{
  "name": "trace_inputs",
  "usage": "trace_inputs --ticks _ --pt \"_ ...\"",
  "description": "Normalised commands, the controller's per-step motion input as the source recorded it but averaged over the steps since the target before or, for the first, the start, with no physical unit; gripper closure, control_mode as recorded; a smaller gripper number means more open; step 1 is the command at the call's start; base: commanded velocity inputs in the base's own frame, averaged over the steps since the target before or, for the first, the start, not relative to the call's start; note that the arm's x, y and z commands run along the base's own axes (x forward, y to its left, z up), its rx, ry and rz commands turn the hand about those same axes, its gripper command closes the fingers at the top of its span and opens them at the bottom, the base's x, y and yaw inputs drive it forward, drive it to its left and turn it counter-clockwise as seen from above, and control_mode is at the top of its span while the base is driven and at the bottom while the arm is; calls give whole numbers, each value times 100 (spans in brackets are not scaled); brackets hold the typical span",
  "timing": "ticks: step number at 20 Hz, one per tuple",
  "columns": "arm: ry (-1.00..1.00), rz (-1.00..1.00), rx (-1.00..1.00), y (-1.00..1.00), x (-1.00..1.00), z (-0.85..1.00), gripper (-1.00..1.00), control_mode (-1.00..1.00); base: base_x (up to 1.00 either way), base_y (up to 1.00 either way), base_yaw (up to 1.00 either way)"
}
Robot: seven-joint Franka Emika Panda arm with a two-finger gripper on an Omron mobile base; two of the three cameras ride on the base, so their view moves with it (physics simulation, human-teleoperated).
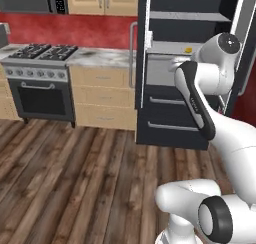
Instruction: Retrieve the apple and mango from the fridge and place them into the bowl on the dining table.
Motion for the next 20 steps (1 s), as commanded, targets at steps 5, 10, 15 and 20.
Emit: trace_inputs --ticks 5,10,15,20 --pt "0 0 0 0 0 0 100 100 -70 2 31" --pt "0 0 0 0 0 0 100 100 -57 2 34" --pt "0 0 0 0 0 0 100 100 -30 25 34" --pt "0 0 0 0 0 0 100 100 0 65 29"
